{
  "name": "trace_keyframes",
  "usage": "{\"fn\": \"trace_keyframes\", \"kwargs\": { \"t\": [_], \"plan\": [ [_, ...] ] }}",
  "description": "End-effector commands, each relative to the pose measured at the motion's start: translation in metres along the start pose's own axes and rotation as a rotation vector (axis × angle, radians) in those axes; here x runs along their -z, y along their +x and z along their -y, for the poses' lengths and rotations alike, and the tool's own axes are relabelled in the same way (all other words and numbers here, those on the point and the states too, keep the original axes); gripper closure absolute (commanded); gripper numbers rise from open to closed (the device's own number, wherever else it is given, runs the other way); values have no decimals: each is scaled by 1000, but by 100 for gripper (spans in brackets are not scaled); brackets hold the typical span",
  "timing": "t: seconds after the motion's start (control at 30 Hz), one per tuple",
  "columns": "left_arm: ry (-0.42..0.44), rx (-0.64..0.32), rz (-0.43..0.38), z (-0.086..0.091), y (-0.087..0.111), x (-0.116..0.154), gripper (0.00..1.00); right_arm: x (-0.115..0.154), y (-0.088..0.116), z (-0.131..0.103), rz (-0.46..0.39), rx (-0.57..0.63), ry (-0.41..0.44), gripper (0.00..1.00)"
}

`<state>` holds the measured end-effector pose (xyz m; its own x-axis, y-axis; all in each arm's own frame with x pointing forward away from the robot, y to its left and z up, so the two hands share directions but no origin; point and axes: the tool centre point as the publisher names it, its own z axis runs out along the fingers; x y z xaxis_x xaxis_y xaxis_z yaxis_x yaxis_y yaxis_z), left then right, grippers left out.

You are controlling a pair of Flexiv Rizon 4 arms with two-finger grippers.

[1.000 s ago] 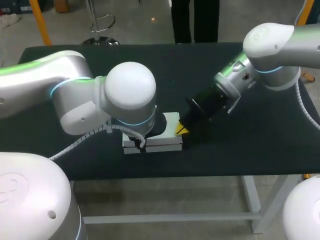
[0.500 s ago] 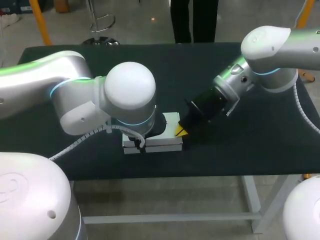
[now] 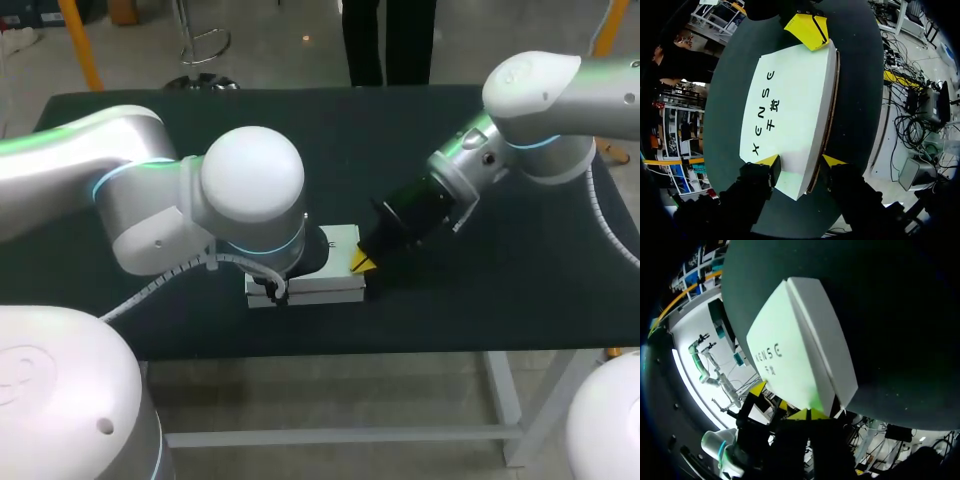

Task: Assemble the packaging by folding the flat box into shape, placing the metal phone stand inside, and closing the box properly

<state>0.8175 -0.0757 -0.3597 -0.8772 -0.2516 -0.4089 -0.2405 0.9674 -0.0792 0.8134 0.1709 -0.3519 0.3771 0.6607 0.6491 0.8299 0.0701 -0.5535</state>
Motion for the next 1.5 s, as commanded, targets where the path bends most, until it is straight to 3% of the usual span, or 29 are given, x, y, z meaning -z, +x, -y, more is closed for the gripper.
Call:
{"fn": "trace_keyframes", "kwargs": {
  "t": [0.03,0.27,0.37,0.47,0.87,1.5],
  "plan": [
    [27,4,4,-8,2,7,44,-1,-1,-5,-1,-2,9,100],
    [114,5,21,-17,3,33,56,-2,-1,-6,0,-7,10,100],
    [148,-5,25,-18,4,43,75,-2,-1,-7,0,-8,11,100],
    [180,2,18,-20,3,49,100,-2,-1,-7,-1,-7,12,100],
    [221,46,-65,-12,-11,25,100,-2,-2,-7,-3,-10,12,100],
    [198,38,-112,-9,-3,8,100,-2,-6,-9,-6,-17,22,100]
  ]
}}
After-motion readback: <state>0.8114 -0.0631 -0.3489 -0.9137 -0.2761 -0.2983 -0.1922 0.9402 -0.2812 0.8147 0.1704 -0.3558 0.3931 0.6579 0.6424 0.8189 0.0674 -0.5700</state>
